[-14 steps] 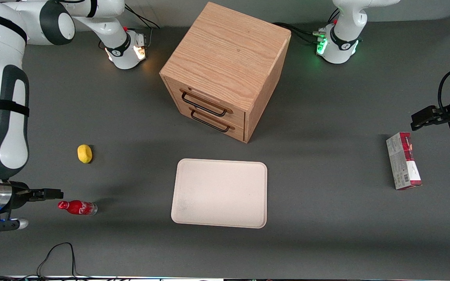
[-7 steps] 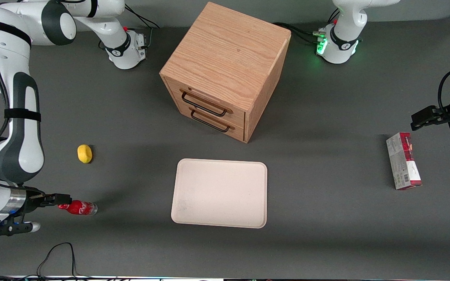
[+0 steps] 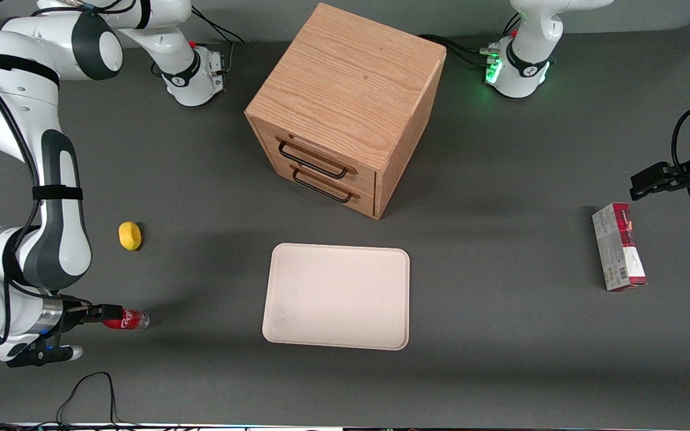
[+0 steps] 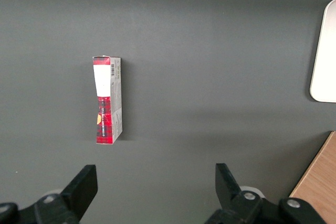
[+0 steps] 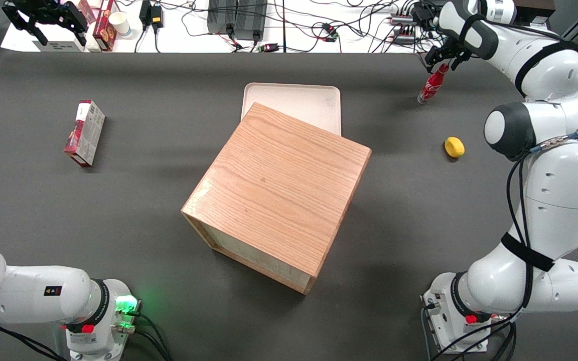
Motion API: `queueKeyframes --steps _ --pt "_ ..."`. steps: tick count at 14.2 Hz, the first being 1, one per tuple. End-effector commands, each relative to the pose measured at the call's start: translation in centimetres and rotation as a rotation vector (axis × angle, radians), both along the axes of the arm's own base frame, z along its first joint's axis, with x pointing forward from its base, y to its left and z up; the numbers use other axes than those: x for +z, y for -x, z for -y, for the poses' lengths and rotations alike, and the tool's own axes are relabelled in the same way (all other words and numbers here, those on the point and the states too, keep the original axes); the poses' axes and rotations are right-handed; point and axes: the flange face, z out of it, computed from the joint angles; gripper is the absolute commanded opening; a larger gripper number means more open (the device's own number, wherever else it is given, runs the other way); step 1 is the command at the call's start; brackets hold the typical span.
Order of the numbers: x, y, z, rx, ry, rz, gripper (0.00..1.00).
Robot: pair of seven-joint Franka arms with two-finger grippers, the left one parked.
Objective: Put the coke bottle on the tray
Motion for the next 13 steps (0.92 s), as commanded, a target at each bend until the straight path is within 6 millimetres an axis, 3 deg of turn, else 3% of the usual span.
queueKeyframes --steps 1,2,3,4,5,6,13 --pt "0.5 -0.1 0.2 0.034 0.017 0.011 0.99" --pt "0.5 -0.1 0.2 0.044 0.016 0.01 0.99" --pt "0.6 -0.1 0.2 0.044 0.016 0.011 0.92" --pt "0.7 0.0 0.2 0.043 0.016 0.01 0.71" --pt "1.0 0.0 0.2 0.036 0.015 0.011 0.11" --pt "1.1 0.0 0.4 0.035 0.014 0.01 0.0" --pt "1.7 0.1 0.2 0.026 0.015 0.013 0.0"
